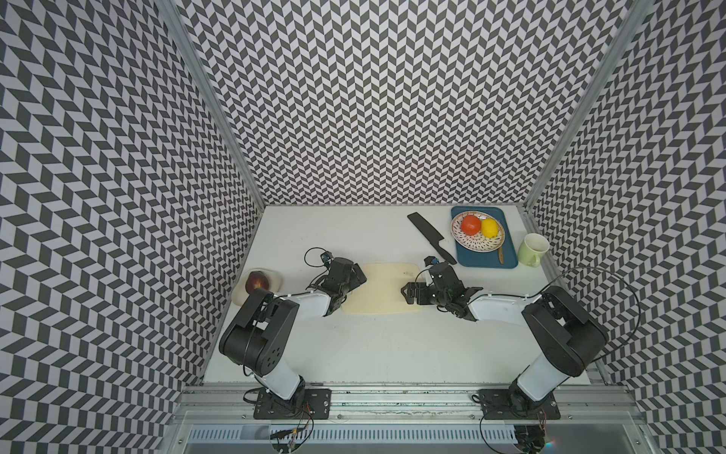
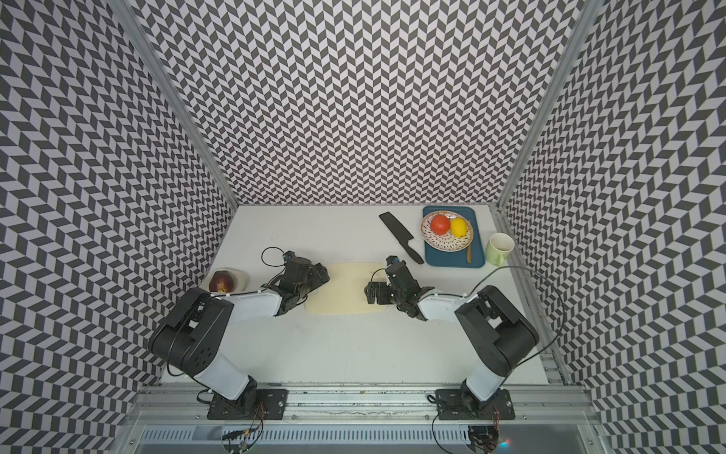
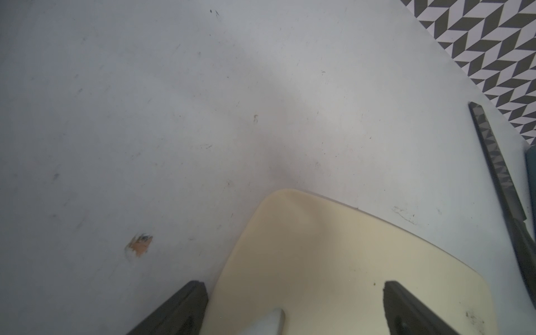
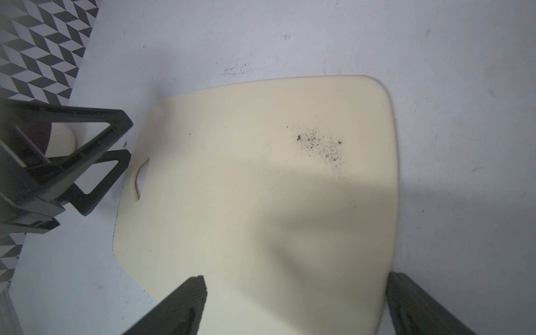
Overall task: Align the knife with the edge of the cutting board
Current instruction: Adjust the work surface at the center of the board.
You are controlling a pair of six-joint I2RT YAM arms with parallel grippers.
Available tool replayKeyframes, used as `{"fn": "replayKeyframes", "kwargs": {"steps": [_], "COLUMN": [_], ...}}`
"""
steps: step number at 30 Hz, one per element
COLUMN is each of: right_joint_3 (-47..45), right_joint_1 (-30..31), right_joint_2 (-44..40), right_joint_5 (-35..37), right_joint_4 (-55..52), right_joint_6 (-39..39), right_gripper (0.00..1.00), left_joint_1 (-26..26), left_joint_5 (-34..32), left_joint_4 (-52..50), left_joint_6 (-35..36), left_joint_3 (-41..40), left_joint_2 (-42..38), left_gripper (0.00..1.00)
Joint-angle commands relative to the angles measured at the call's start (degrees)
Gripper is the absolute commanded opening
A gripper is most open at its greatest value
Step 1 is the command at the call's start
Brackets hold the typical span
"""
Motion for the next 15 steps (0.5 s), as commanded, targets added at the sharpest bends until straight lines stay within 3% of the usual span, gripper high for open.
{"fn": "replayKeyframes", "kwargs": {"steps": [1, 8, 15], "right_joint_3": [0.27, 0.19, 0.17], "right_joint_1": [0.64, 0.35, -0.44], "right_joint_2": [-2.19, -6.96, -4.33], "right_joint_5": [-0.71, 2.55, 3.00], "right_joint_4": [0.50, -1.49, -2.33], "right_joint_6": [0.19, -0.59, 0.21], "right_gripper": [1.00, 1.00, 1.00], "left_joint_1": [-0.12, 0.08, -0.51], "left_joint_5": [1.00, -0.06, 0.47], "left_joint_4": [-2.97, -4.14, -3.64], "left_joint_6": [0.63, 1.34, 0.42], "left_joint_3": [1.44, 1.76, 0.77], "left_joint_2": [-1.06, -3.74, -1.32], "left_gripper": [1.00, 1.00, 1.00]}}
